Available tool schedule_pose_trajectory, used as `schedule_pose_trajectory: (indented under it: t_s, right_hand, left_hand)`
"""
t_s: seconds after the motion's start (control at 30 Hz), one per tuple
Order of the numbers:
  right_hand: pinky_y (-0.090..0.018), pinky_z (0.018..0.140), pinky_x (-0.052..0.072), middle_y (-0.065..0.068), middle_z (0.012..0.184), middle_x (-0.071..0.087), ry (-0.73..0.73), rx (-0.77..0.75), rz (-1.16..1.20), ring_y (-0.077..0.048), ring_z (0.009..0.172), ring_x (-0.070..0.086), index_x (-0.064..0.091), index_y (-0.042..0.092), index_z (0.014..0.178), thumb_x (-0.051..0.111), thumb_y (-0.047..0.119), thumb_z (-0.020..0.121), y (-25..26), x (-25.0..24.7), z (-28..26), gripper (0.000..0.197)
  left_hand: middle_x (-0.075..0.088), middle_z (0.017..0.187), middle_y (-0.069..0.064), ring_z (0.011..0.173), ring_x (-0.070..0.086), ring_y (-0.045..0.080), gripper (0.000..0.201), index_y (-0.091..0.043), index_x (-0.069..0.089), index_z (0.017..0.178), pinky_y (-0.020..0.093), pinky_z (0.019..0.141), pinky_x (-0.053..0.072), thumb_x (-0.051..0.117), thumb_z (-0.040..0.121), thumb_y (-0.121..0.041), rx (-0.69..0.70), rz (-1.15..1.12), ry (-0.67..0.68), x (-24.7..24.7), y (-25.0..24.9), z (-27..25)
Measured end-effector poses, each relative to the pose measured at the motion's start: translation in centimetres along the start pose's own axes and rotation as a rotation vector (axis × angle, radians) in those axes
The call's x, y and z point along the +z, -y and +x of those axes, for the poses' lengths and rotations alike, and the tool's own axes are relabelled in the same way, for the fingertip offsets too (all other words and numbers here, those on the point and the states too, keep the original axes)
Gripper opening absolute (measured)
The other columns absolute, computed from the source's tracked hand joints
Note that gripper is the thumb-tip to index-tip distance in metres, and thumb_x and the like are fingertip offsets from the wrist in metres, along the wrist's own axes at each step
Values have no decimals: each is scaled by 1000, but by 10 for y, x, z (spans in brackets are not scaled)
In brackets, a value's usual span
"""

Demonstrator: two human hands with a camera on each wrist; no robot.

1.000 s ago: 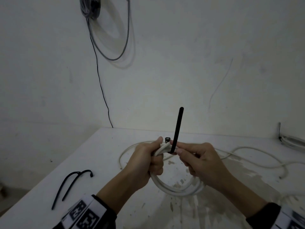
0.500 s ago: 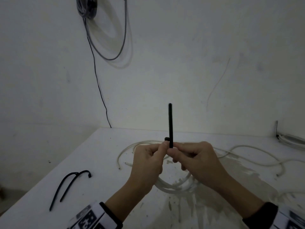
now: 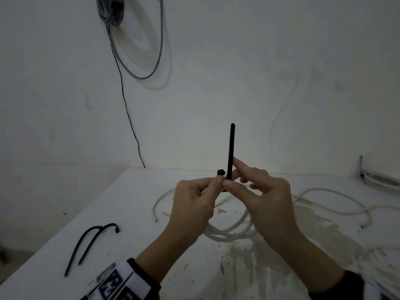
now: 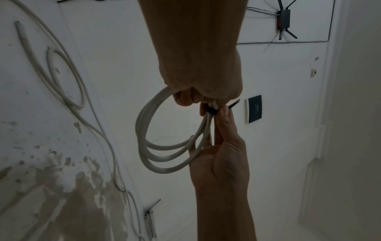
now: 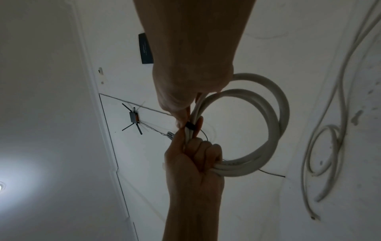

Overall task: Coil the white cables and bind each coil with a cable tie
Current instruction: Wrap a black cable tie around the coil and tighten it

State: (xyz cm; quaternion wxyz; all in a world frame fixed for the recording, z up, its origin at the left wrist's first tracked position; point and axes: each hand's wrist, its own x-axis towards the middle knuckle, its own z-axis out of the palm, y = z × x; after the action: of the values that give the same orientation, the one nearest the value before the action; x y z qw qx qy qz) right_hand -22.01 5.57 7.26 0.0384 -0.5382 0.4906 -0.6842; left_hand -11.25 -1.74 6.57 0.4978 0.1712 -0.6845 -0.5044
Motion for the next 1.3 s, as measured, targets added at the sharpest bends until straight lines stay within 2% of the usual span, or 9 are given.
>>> schedule_pose_trajectory:
  t_s: [0.07, 0.13, 0.3, 0.47, 0.6, 0.8, 1.0, 1.17, 1.3]
  right_hand:
    - [-6, 72, 42, 24, 87, 69, -60, -83, -64, -3, 84, 56, 61, 48, 109, 75, 21, 70, 0, 2, -2, 50]
    - [-7, 72, 43, 36, 99, 63, -52, -136, -96, -4, 85, 56, 60, 35, 121, 74, 10, 75, -2, 3, -1, 54]
    - [-5, 66, 46, -1, 90, 55, 9, -273, -50, -3, 81, 50, 42, 20, 134, 67, -3, 80, -11, 1, 8, 64]
    - [-15, 70, 51, -5, 82, 60, -28, -348, 4, -13, 77, 58, 62, 12, 114, 73, -3, 72, -19, -5, 15, 46]
    - [-17, 66, 50, -3, 77, 64, -42, -441, -53, -8, 73, 63, 68, 12, 90, 75, -1, 70, -20, -5, 16, 25]
    - [-25, 75, 56, -11, 74, 66, -62, -578, -224, -18, 71, 66, 72, -1, 85, 76, 0, 71, -26, 1, 14, 14]
    - [-21, 60, 52, -8, 71, 69, -188, -664, -399, -16, 65, 64, 73, -1, 80, 70, 4, 78, -17, 12, 9, 6]
    - [-12, 60, 46, -4, 70, 64, -152, -578, -386, -13, 64, 59, 67, 0, 77, 62, 9, 82, -10, 14, 9, 12]
    - [-15, 58, 46, 8, 74, 54, -112, -564, -373, -12, 65, 55, 65, 1, 76, 59, 8, 83, -8, 12, 9, 11]
  left_hand:
    - [31, 36, -2, 34, 23, 10, 25, -15, 75, 83, 18, 41, 25, 52, 92, -19, -29, -15, -14, 2, -1, 0]
    - [30, 35, -3, 32, 24, 7, 25, -11, 75, 84, 15, 39, 27, 52, 93, -18, -59, -23, -26, 6, -2, 0]
    - [27, 37, -1, 32, 23, 7, 24, -12, 74, 84, 14, 38, 28, 53, 93, -19, -102, -76, -49, 10, -7, 1]
    - [29, 34, -5, 32, 23, 7, 26, -7, 73, 82, 16, 38, 28, 53, 92, -20, -192, -161, -44, 7, -8, 0]
    - [28, 35, -6, 32, 21, 7, 30, -7, 68, 70, 17, 37, 25, 52, 93, -17, -244, -263, -49, 5, -11, 3]
    - [27, 36, -5, 32, 20, 7, 52, -16, 61, 43, 16, 35, 23, 51, 94, -15, -286, -315, -133, 5, -10, 8]
    - [29, 35, -3, 30, 24, 7, 31, -10, 71, 70, 15, 36, 28, 54, 92, -22, -180, -154, -193, 14, -5, 3]
    - [26, 41, 3, 33, 23, 9, 31, -12, 70, 69, 17, 37, 28, 52, 93, -20, -151, -153, -205, 11, -2, 4]
    - [29, 38, -1, 33, 24, 9, 33, -14, 70, 67, 19, 40, 26, 51, 94, -20, -117, -108, -204, 9, -1, 4]
